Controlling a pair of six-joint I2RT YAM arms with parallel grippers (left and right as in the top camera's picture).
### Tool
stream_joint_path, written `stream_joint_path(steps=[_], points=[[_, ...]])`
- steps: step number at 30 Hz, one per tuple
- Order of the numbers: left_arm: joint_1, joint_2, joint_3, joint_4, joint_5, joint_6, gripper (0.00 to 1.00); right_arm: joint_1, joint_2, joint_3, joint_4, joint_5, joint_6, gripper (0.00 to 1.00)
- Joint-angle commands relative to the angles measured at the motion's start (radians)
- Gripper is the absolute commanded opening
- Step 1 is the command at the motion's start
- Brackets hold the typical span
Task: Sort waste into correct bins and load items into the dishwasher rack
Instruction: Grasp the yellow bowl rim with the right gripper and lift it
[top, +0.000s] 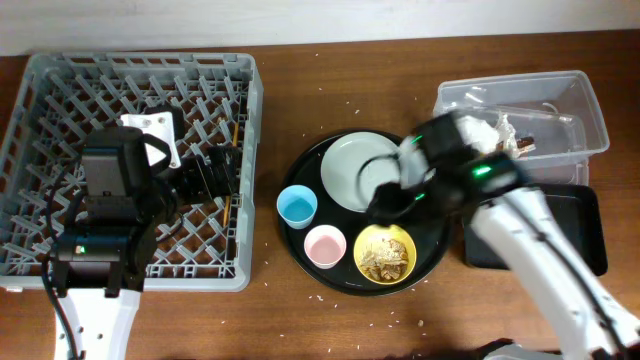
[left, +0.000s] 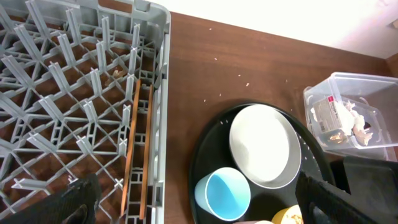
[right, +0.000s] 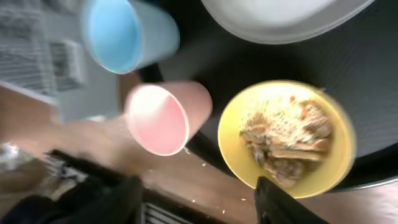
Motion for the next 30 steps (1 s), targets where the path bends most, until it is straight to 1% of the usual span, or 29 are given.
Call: stream_joint_path(steps=[1, 2, 3, 4, 6, 11, 12, 14, 15, 16, 18, 21, 25, 30], points=[[0.005, -0.002, 0.016, 0.002, 0.011, -0.002, 0.99, 0.142, 0.053, -0.139, 0.127, 0.093, 0.176, 0.54], [0.005, -0.002, 0.016, 0.002, 0.011, -0.002, 0.99, 0.168, 0.075, -0.167, 0.164, 0.135, 0.256, 0.49], [0.005, -0.002, 0.016, 0.002, 0.011, -0.002, 0.99, 0.171, 0.092, -0.175, 0.174, 0.176, 0.312, 0.47], [0.005, -0.002, 0.016, 0.002, 0.011, -0.002, 0.99, 0.17, 0.116, -0.178, 0.191, 0.201, 0.341, 0.47], [0.005, -0.002, 0.016, 0.002, 0.011, -0.002, 0.99, 0.169, 0.157, -0.178, 0.244, 0.204, 0.342, 0.46], [0.005, -0.002, 0.016, 0.002, 0.011, -0.002, 0.99, 0.17, 0.243, -0.179, 0.277, 0.212, 0.356, 0.44], [0.005, -0.002, 0.016, 0.002, 0.011, -0.002, 0.99, 0.169, 0.264, -0.18, 0.281, 0.212, 0.359, 0.42], [0.005, -0.002, 0.016, 0.002, 0.011, -0.002, 0.99, 0.168, 0.282, -0.18, 0.273, 0.216, 0.359, 0.25], [0.005, -0.002, 0.016, 0.002, 0.011, -0.002, 0.99, 0.165, 0.278, -0.18, 0.264, 0.232, 0.359, 0.2], [0.005, -0.002, 0.016, 0.002, 0.011, -0.002, 0.99, 0.149, 0.269, -0.18, 0.253, 0.242, 0.358, 0.12], [0.005, -0.002, 0.016, 0.002, 0.011, -0.002, 0.99, 0.113, 0.263, -0.179, 0.234, 0.253, 0.357, 0.05], [0.005, -0.002, 0.016, 0.002, 0.011, -0.002, 0.99, 0.055, 0.263, -0.179, 0.229, 0.263, 0.343, 0.04], [0.005, -0.002, 0.016, 0.002, 0.011, -0.002, 0.99, 0.045, 0.24, -0.114, 0.158, 0.248, 0.225, 0.04], [0.005, -0.002, 0.016, 0.002, 0.011, -0.002, 0.99, 0.039, 0.085, -0.003, 0.053, 0.248, 0.074, 0.04]])
